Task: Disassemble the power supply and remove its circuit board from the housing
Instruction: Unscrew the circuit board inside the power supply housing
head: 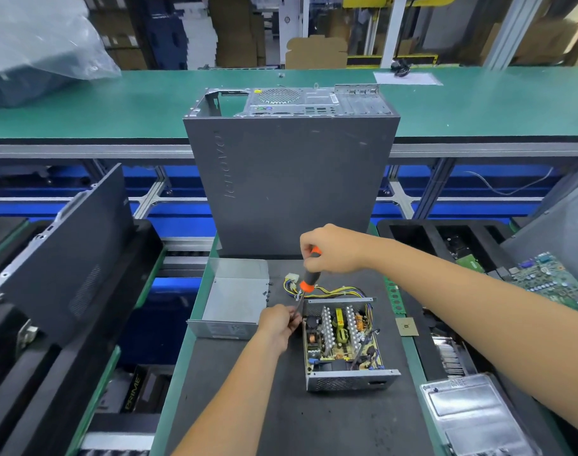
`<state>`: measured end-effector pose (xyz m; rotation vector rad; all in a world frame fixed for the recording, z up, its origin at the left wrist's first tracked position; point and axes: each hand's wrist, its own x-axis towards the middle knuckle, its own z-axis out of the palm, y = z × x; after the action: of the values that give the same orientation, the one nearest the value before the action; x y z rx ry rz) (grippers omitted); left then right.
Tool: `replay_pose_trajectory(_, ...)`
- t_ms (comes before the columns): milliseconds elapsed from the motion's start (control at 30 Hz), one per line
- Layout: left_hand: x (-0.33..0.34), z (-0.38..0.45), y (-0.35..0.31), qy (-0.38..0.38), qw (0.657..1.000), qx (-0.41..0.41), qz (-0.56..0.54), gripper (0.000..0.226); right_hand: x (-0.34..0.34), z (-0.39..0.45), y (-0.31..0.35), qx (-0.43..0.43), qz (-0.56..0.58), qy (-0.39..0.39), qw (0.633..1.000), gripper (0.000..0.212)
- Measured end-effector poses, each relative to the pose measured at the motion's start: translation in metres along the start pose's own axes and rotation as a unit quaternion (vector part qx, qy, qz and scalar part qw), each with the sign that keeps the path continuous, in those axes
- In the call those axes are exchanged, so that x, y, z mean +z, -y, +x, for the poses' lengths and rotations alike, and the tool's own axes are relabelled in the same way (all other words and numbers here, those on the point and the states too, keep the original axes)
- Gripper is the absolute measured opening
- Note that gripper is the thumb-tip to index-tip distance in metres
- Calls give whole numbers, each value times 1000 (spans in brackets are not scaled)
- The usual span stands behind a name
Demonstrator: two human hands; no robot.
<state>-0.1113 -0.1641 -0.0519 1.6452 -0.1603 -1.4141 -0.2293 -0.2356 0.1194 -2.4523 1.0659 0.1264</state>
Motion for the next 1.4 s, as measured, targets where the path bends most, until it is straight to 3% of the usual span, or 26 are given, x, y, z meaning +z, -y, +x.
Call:
replay_pose_trajectory(100, 0, -3, -3, -3, 1000, 24, -8, 25, -5, 0, -6, 2, 24, -9, 1000, 8)
replay_pose_trajectory(167, 0, -7, -6, -33, 995, 66, 66, 20, -10, 0, -9, 2, 38, -18, 999, 5)
replay_pose_trajectory(267, 3, -14, -15, -131, 930, 201, 279, 19, -19, -1, -13, 12, 43, -43, 998, 2)
replay_pose_trajectory(333, 2, -20, -26, -130, 885, 243, 375, 16, -23, -3, -15, 10, 39, -59, 997, 2)
replay_pose_trajectory(500, -11, -8, -61, -125, 800, 237, 536, 35, -24, -6, -23, -2, 71, -94, 993, 3)
replay_pose_trajectory(700, -4, 6, -75, -109, 758, 202, 611, 49, -20, -1, -32, 3, 99, -121, 988, 4)
replay_pose_trajectory(800, -5, 13, -64, -65, 779, 202, 590, 25, -15, 0, -35, 2, 109, -111, 988, 4)
replay_pose_trajectory(833, -6, 14, -60, -65, 771, 201, 601, 23, -14, -1, -37, 3, 107, -108, 988, 3)
replay_pose_trajectory(900, -8, 18, -52, -86, 747, 192, 631, 32, -12, -1, -41, 6, 100, -104, 990, 3)
replay_pose_trajectory(1000, -6, 21, -55, -72, 766, 202, 606, 25, -12, -2, -46, 17, 109, -103, 989, 3)
replay_pose_trajectory(1100, -4, 20, -62, -76, 744, 211, 630, 27, -13, -2, -50, 25, 108, -101, 989, 3)
replay_pose_trajectory(1233, -10, 22, -63, -72, 742, 229, 626, 17, -11, 0, -50, 28, 108, -97, 989, 2)
replay_pose_trajectory(1400, -12, 13, -75, -68, 783, 258, 562, 21, -17, 1, -40, 23, 126, -114, 985, 3)
